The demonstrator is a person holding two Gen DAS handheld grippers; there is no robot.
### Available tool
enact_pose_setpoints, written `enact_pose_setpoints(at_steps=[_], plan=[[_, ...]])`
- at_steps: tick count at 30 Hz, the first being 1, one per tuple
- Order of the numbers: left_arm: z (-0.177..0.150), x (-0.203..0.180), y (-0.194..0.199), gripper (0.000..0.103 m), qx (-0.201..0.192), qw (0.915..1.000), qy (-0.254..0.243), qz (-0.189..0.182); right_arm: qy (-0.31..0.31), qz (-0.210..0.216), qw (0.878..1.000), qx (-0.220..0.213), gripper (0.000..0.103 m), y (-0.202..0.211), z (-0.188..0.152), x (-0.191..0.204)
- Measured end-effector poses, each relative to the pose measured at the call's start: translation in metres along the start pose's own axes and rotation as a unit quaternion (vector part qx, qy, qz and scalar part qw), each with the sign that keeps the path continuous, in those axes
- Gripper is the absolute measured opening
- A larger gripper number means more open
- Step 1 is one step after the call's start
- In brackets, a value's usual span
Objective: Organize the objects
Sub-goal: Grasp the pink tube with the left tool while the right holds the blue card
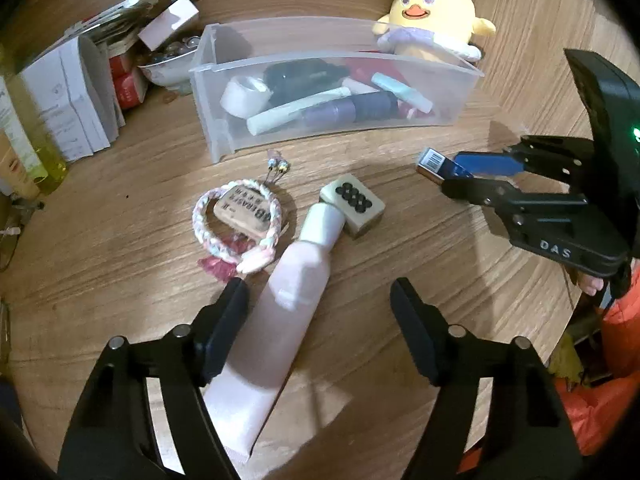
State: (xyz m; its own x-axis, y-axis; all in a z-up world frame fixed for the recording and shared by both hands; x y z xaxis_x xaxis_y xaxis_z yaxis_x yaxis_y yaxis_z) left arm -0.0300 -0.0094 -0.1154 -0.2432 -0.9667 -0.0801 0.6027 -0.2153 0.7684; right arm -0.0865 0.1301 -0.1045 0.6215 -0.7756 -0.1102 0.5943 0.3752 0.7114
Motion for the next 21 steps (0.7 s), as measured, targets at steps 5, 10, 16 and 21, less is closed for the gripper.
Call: enact_pose_setpoints(at_steps=[5, 10, 16, 21], plan=[[0.006, 0.002, -0.005, 0.062, -0.003, 1.0, 0.002, 0.002, -0.011, -0.002, 1.0, -0.006, 0.025, 0.006, -0.005, -0.007], [0.011, 0.003, -0.008, 0.048, -0.008, 1.0, 0.003, 0.004, -0.015, -0.002, 1.0, -0.01, 0.025, 0.009, -0.006, -0.01], [0.012, 0.006, -0.007, 0.028, -0.016, 0.9998, 0.005, 0.012, -0.019, 0.002, 1.0, -0.015, 0.025, 0.011, -0.005, -0.01], [0.008, 0.008, -0.002, 0.024, -0.024, 0.9994, 0.018, 0.015, -0.027, 0.006, 0.999, -0.021, 0.025, 0.016, -0.004, -0.01]])
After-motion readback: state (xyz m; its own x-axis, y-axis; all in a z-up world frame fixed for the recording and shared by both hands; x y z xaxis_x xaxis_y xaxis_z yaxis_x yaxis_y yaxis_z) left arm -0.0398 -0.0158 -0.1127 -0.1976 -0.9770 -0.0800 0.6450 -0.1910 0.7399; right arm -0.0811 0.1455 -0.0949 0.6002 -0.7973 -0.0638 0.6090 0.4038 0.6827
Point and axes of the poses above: each gripper's, at about its wrist camera, not at the fingertips, and y roughly against the way its jaws point, x to its left, z to its top, the point moved 7 cm from there along -y, roughly the way its jaws point, and after that the axes turned 6 degrees about -x, right-handed, at the moved point
